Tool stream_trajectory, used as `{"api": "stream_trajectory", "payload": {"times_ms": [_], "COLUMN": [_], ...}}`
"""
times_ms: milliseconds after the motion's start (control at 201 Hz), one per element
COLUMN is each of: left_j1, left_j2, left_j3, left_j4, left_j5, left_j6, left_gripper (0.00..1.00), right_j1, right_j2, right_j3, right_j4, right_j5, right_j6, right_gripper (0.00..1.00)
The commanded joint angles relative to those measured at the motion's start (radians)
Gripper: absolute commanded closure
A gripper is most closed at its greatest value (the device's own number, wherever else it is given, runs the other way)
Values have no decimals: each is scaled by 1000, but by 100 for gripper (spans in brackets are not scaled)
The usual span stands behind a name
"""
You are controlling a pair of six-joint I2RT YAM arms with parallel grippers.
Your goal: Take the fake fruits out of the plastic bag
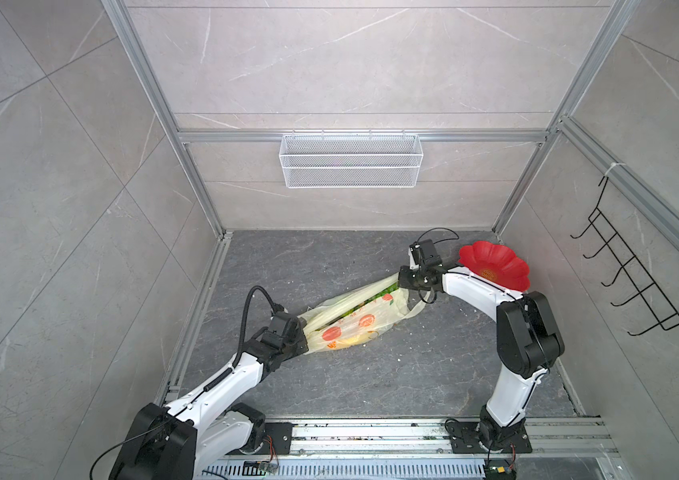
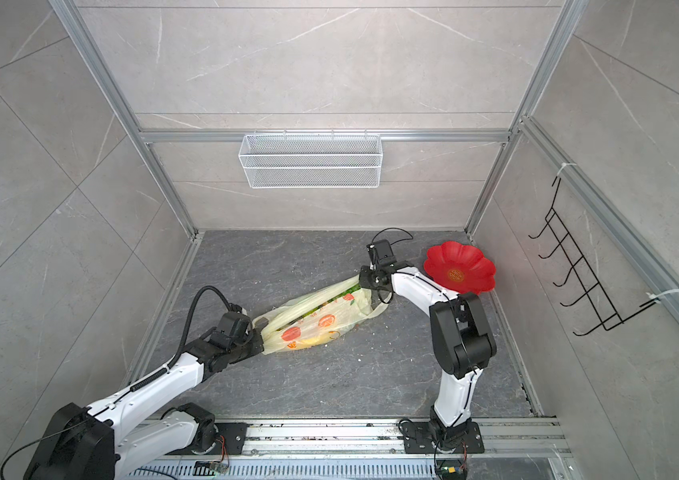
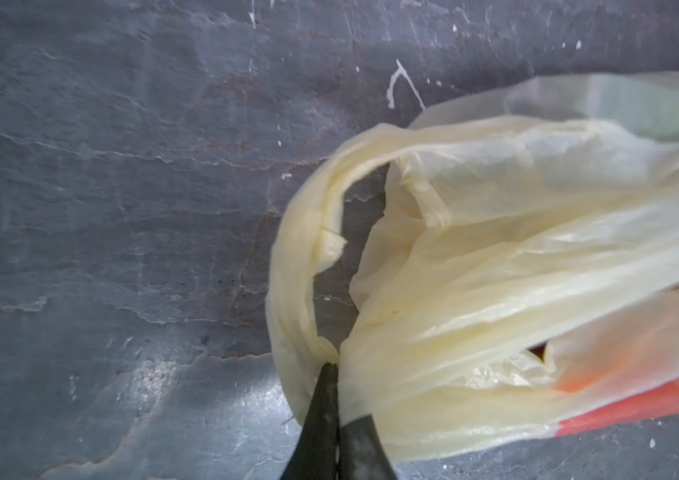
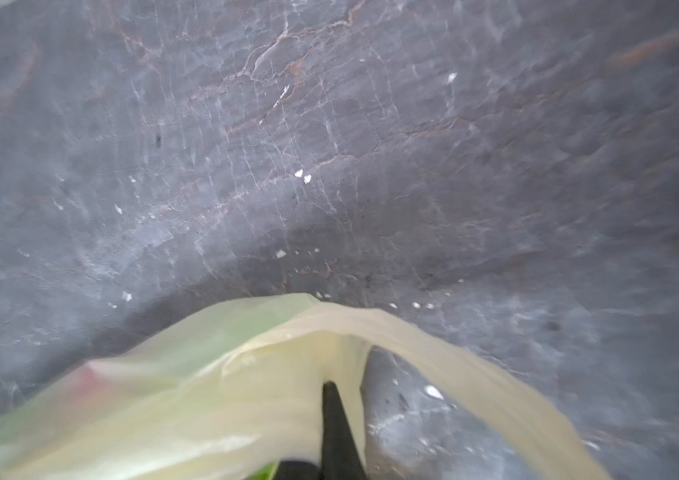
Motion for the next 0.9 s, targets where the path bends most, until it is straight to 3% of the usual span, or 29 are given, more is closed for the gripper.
{"api": "stream_trajectory", "payload": {"times_ms": [0, 174, 513, 702, 896], "left_j1": [62, 26, -125, -128, -133], "left_j2": [-13, 43, 199, 202, 219], "left_j3": [-30, 33, 135, 121, 118], "left_j4": [-37, 24, 94, 97, 105], "left_j5": [-20, 61, 79, 68, 72], "left_j6": [-27, 67, 136, 124, 122], "left_gripper": [100, 100, 100, 100, 99], "right_j1": [-62, -42, 22, 30, 88], "right_j2": [57, 73, 120, 74, -22], "right_j3": [22, 56, 222, 247, 230], "right_j4": [131, 210, 111, -16, -191], "right_j5": [-217, -322, -293, -154, 121], "right_j6": [125, 195, 163, 87, 23], "right_gripper": [100, 100, 100, 45, 24]}}
